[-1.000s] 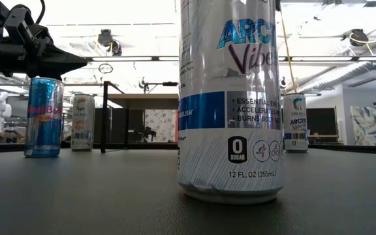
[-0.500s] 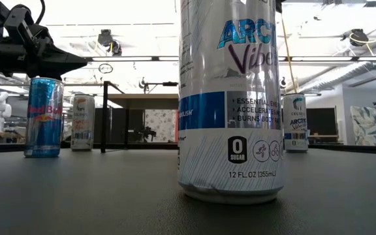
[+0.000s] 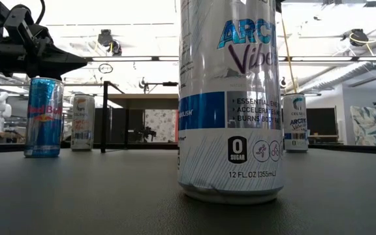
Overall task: Place canned beverage on shelf
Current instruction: Put the bottom white-yellow soda can on the shelf
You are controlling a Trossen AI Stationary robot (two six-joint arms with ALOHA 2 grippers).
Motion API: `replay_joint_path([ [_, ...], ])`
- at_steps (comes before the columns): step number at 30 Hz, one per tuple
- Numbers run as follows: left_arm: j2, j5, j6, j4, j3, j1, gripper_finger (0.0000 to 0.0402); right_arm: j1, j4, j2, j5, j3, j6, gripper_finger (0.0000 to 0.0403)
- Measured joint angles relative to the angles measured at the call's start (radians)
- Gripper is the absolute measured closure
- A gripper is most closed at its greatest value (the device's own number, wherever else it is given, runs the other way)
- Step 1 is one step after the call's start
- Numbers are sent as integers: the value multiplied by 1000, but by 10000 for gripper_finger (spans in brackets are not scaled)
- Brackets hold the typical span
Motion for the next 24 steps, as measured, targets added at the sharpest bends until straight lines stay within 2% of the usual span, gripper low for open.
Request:
replay_joint_path([
  [11,0,0,0,0,0,0,401,0,-5,5,-19,-7,-14,170],
  [19,0,0,0,0,0,0,401,0,12,3,-51,-30,-22,136],
  [24,0,0,0,0,0,0,401,0,12,3,-50,-31,-30,130],
])
